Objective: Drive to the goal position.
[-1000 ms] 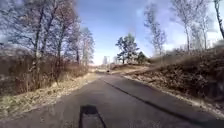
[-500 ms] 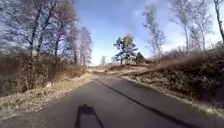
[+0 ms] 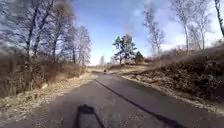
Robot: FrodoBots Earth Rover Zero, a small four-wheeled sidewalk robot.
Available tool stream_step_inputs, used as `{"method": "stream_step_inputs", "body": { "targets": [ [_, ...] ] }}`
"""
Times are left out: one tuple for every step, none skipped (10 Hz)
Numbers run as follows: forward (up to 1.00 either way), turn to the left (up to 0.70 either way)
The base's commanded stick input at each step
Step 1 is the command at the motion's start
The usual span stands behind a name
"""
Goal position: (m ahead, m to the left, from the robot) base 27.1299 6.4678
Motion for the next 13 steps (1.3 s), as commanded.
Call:
{"method": "stream_step_inputs", "body": {
  "targets": [
    [0.70,0.06],
    [0.70,0.06],
    [0.70,0.05],
    [0.70,0.04],
    [0.70,0.04],
    [0.70,0.04],
    [0.70,0.06],
    [0.70,0.06],
    [0.70,0.09],
    [0.70,0.10],
    [0.70,0.10],
    [0.70,0.10],
    [0.70,0.09]
  ]
}}
